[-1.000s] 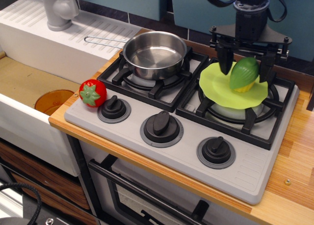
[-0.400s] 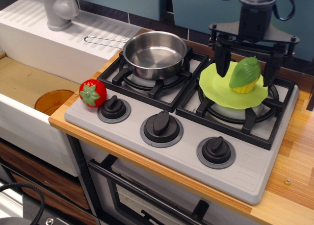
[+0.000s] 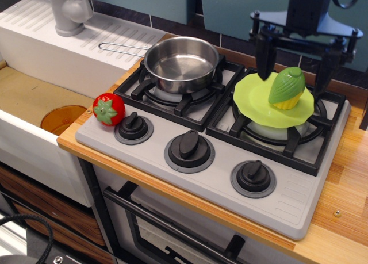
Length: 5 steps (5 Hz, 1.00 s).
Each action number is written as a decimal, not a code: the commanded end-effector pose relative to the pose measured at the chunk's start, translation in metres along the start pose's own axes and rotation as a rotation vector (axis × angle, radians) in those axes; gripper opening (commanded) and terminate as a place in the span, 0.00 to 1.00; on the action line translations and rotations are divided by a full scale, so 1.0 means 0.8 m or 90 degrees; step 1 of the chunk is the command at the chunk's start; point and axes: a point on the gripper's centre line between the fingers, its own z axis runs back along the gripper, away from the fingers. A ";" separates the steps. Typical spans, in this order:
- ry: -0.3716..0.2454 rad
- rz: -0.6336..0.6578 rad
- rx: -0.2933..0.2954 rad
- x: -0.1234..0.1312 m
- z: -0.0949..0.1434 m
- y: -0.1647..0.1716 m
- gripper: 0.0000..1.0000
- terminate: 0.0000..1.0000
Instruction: Put corncob on plate and strawberry in pot or pan on stove
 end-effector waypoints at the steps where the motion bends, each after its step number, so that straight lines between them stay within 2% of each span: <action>1: -0.052 0.000 -0.015 0.011 0.035 -0.002 1.00 0.00; 3: -0.052 0.000 -0.015 0.011 0.035 -0.002 1.00 0.00; 5: -0.078 -0.023 0.006 0.000 0.061 0.043 1.00 0.00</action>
